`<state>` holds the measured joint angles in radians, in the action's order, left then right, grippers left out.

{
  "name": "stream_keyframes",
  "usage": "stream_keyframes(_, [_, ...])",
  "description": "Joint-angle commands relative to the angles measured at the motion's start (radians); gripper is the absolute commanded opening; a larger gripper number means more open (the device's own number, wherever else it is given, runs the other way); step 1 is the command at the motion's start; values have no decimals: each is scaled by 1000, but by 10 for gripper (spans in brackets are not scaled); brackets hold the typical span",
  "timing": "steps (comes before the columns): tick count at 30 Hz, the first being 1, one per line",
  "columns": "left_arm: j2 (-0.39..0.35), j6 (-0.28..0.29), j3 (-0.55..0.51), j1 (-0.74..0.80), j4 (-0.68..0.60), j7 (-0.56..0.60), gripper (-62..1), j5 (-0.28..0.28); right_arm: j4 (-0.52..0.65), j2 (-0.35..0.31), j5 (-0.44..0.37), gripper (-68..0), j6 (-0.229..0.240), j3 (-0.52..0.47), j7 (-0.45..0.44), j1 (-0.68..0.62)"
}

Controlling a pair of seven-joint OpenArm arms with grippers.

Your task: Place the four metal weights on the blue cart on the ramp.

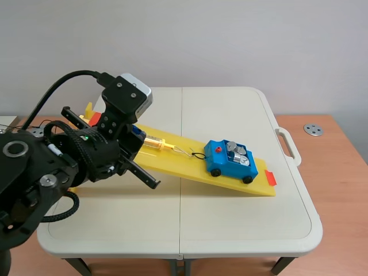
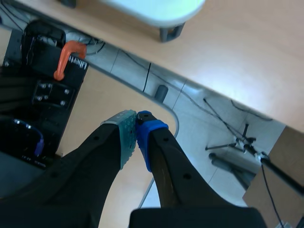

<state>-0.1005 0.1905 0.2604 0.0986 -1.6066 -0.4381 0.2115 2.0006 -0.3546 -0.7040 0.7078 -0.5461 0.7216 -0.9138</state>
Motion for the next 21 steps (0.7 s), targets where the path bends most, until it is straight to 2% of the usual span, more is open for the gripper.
stream_keyframes(1, [-3, -45, -25, 27, -222, 61, -580, -77, 80, -19, -45, -669, 27, -43, -141, 92])
stream_keyframes(7, [-67, -39, -25, 181, -398, -26, -579, -153, 80, -19, -45, -643, 26, -37, -175, 230])
stream_keyframes(10, [-90, -39, -27, 275, -467, -35, -527, -167, 80, -18, -45, -605, 26, -14, -179, 286])
stream_keyframes(12, [-98, -39, -27, 333, -505, -44, -469, -167, 80, -10, -45, -537, 26, 11, -178, 323])
stream_keyframes(17, [-97, -39, -27, 450, -575, -51, -292, -167, 78, 34, -27, -321, 26, 95, -178, 402])
stream_keyframes(21, [-97, -44, -27, 497, -584, -37, -103, -167, 74, 72, 5, -166, 13, 180, -180, 435])
